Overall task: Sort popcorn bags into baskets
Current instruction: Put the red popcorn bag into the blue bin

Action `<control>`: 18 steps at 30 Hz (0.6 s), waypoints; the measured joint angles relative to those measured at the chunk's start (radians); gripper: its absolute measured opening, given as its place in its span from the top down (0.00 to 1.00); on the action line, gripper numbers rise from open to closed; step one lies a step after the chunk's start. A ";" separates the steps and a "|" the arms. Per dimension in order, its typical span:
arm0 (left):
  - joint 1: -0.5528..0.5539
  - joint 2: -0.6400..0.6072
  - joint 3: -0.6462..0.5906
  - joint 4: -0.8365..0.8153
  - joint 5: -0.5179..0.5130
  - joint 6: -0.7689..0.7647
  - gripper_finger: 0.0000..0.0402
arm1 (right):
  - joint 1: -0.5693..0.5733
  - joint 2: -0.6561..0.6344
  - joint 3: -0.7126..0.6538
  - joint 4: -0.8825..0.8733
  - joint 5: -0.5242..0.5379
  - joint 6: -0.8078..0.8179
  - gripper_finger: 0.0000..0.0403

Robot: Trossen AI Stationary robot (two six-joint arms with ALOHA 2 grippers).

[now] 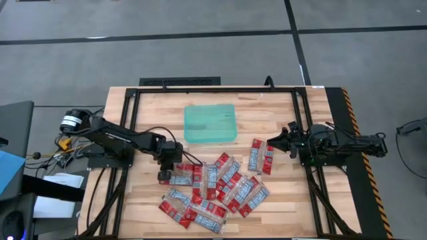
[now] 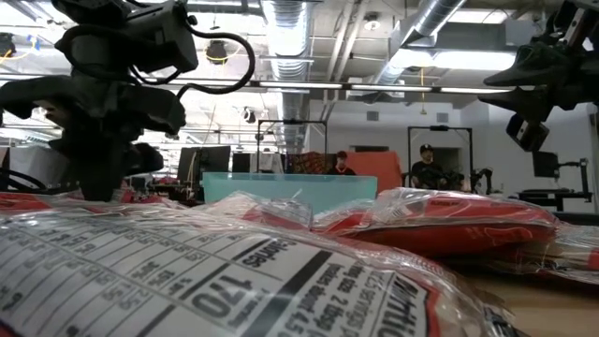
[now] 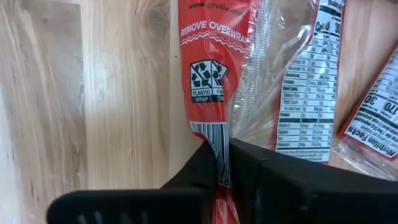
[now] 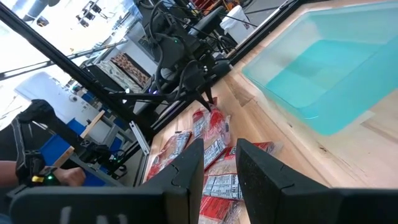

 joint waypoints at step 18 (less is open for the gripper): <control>0.000 -0.266 -0.001 -0.012 -0.056 -0.660 0.99 | 0.000 0.000 0.000 -0.012 0.002 -0.010 0.71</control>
